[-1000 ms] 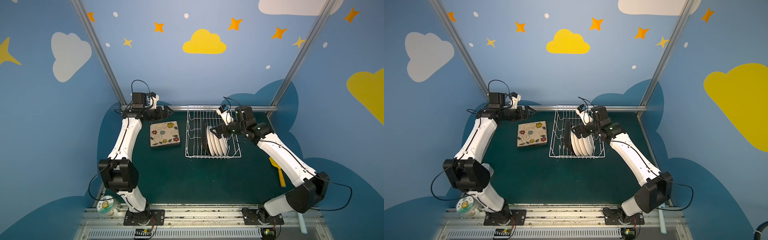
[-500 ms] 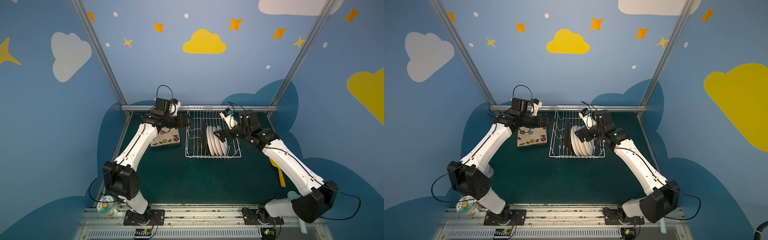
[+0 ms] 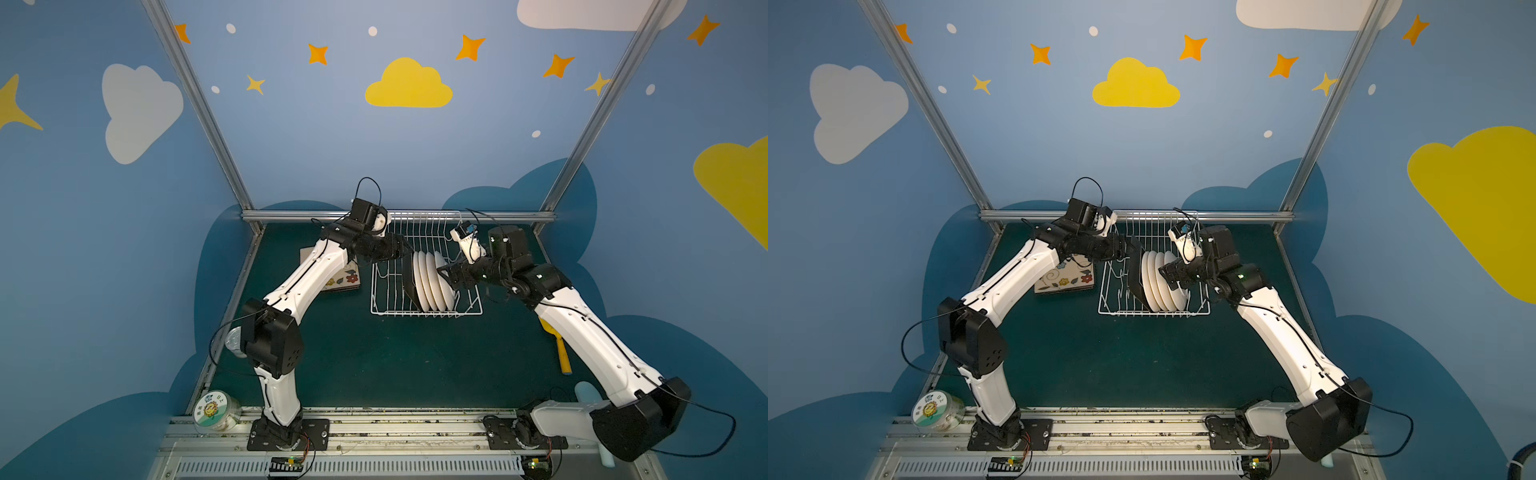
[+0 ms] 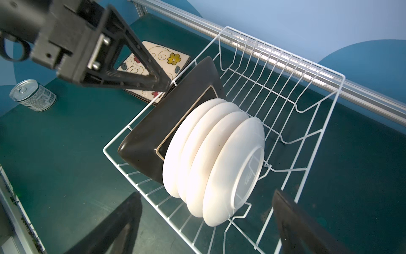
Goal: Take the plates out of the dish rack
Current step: 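Reach the left gripper into the rack onto the dark square plate's edge, then close the left gripper on the dark square plate's top edge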
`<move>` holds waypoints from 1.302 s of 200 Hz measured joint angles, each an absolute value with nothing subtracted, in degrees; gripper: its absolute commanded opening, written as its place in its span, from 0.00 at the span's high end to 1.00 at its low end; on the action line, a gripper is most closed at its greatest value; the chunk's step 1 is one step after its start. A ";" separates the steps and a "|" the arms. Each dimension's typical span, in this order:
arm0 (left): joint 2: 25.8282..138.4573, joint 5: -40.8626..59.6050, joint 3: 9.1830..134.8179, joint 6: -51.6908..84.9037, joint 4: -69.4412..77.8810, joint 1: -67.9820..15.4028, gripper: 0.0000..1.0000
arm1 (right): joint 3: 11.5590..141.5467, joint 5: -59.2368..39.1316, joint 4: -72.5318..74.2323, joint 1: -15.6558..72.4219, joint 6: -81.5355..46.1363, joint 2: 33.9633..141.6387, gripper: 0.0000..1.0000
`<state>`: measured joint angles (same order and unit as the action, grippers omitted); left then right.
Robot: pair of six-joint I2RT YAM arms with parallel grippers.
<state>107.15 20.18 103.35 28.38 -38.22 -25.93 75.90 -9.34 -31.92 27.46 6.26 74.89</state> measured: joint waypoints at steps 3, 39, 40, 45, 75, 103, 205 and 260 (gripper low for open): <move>107.53 20.14 103.46 28.67 -38.17 -26.11 0.34 | 75.90 -9.32 -31.92 27.40 6.26 74.89 0.08; 111.15 19.62 104.47 30.39 -38.59 -27.68 0.47 | 75.79 -9.13 -31.94 26.81 6.26 74.89 0.08; 111.20 19.59 104.47 30.39 -38.59 -27.70 0.48 | 75.79 -9.10 -31.94 26.81 6.26 74.89 0.08; 111.55 19.53 104.51 30.63 -38.63 -27.77 0.50 | 75.72 -9.06 -31.92 26.74 6.26 74.89 0.08; 112.40 18.96 104.73 31.33 -39.24 -27.79 0.60 | 75.53 -8.99 -31.94 26.55 6.26 74.89 0.08; 112.40 18.13 105.01 31.42 -39.62 -27.77 0.66 | 75.50 -9.02 -31.90 26.44 6.24 74.89 0.08; 112.40 17.91 104.22 31.57 -38.85 -27.90 0.66 | 75.50 -9.02 -31.51 26.44 6.00 74.89 0.08; 113.89 17.82 105.16 31.11 -38.85 -28.23 0.66 | 75.50 -9.02 -31.11 26.44 5.32 74.89 0.08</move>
